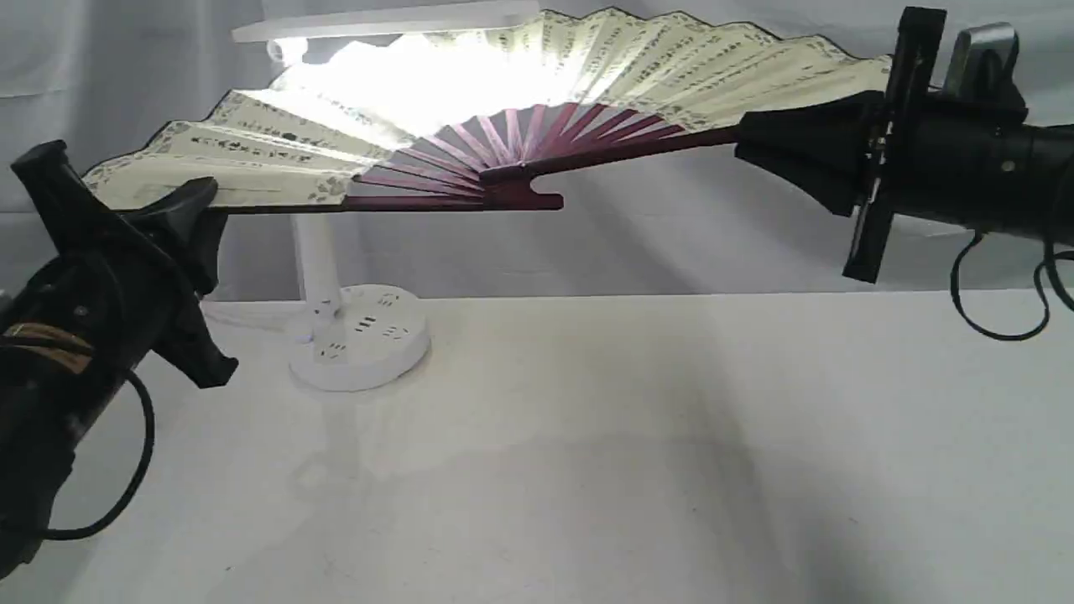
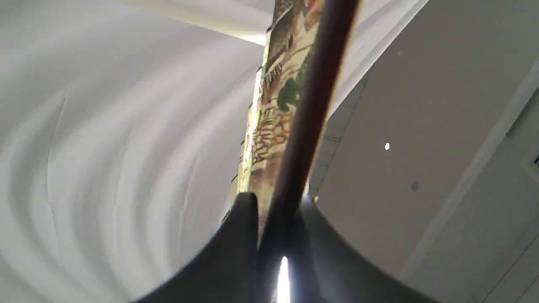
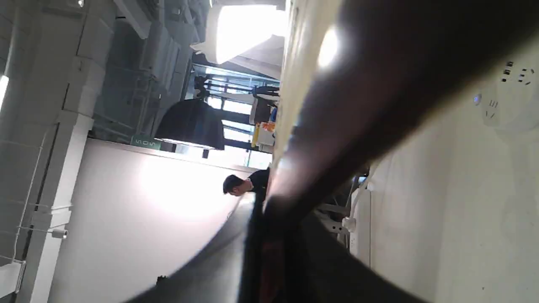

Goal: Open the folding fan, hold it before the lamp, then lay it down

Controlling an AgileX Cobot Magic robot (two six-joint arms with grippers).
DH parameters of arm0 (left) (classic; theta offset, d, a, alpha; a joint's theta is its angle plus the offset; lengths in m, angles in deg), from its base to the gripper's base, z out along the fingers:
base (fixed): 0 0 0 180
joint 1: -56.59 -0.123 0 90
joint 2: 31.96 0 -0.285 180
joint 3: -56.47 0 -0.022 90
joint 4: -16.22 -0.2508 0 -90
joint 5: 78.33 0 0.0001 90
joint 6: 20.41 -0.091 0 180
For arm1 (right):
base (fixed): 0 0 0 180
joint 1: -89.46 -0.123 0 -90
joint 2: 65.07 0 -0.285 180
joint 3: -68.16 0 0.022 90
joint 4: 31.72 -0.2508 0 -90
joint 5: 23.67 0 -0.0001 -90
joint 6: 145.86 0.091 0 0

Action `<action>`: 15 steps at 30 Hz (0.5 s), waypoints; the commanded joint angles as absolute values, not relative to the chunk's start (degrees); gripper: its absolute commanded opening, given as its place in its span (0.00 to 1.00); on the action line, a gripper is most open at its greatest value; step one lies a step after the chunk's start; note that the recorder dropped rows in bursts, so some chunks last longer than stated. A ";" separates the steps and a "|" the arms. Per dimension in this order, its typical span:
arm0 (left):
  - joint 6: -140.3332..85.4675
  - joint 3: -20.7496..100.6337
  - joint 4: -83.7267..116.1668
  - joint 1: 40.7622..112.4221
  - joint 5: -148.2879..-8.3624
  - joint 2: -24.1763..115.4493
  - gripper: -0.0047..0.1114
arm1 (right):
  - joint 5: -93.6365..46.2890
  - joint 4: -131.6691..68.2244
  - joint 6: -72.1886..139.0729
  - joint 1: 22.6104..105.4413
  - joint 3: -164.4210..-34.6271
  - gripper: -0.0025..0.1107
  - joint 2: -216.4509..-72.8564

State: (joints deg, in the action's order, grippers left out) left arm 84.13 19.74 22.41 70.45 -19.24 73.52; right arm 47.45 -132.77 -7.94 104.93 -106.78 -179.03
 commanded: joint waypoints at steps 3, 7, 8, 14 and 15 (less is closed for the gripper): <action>87.35 19.87 29.15 69.13 -19.88 70.13 0.04 | 44.64 -131.67 -9.24 106.00 -106.75 0.02 -177.79; 87.35 19.87 29.15 69.13 -19.88 69.91 0.04 | 44.93 -131.67 -9.24 106.00 -106.75 0.02 -177.79; 87.35 19.87 29.15 69.13 -19.88 69.91 0.04 | 44.89 -131.67 -9.11 106.00 -106.75 0.02 -177.79; 87.35 19.87 29.15 69.13 -19.88 69.91 0.04 | 45.35 -131.67 -9.11 106.00 -106.75 0.02 -177.79; 87.35 19.87 29.15 69.13 -19.88 69.91 0.04 | 45.35 -131.67 -9.11 106.00 -106.75 0.02 -177.79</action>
State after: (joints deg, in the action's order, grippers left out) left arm 84.03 19.74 22.16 70.33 -23.05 71.07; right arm 47.66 -132.88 -7.94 104.93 -106.78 -178.05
